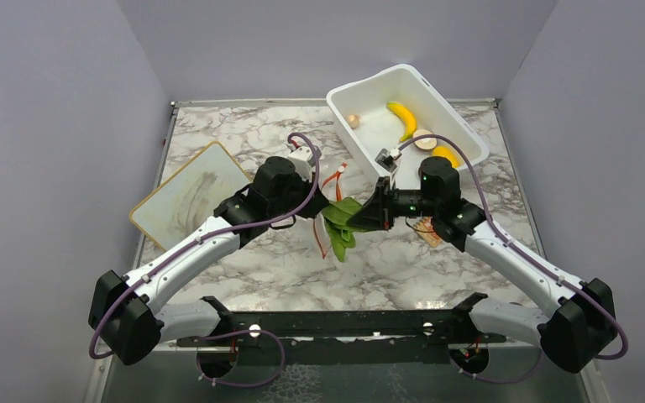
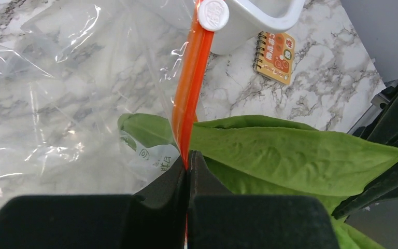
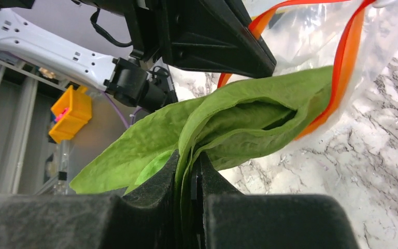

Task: Place the food in the zip-top bag and seal the zipper
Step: Place the fake vegetable in the zipper food storage bag.

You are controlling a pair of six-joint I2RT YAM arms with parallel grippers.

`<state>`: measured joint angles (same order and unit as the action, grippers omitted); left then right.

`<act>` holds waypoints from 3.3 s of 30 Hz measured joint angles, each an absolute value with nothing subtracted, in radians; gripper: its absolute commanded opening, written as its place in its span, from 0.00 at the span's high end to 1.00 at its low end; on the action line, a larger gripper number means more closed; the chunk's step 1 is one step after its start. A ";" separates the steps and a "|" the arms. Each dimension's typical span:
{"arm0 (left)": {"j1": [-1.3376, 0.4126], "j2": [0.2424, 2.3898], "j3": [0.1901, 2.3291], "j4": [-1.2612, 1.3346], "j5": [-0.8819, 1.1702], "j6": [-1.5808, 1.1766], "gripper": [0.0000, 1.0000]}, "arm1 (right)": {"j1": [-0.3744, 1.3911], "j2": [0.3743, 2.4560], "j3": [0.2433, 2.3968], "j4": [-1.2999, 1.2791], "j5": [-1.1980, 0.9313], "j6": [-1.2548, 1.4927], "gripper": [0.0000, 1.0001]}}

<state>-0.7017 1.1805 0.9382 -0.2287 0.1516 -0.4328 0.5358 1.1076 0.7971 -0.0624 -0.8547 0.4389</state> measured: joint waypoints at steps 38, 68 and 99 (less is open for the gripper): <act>-0.701 1.211 1.034 -0.321 0.277 -0.323 1.00 | 0.741 1.096 0.813 -0.064 -0.365 0.240 0.99; -0.698 1.164 1.011 -0.203 0.439 -0.349 1.00 | 0.749 1.186 0.768 0.134 -0.324 0.247 0.99; -0.695 1.101 0.869 0.132 0.576 -0.789 1.00 | 0.760 1.225 0.650 0.432 -0.083 0.664 0.99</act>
<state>-0.6949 1.1011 0.8692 0.1322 0.5758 -0.7887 0.7601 1.2247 0.6502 0.4316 -0.0826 0.6636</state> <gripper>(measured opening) 0.013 0.088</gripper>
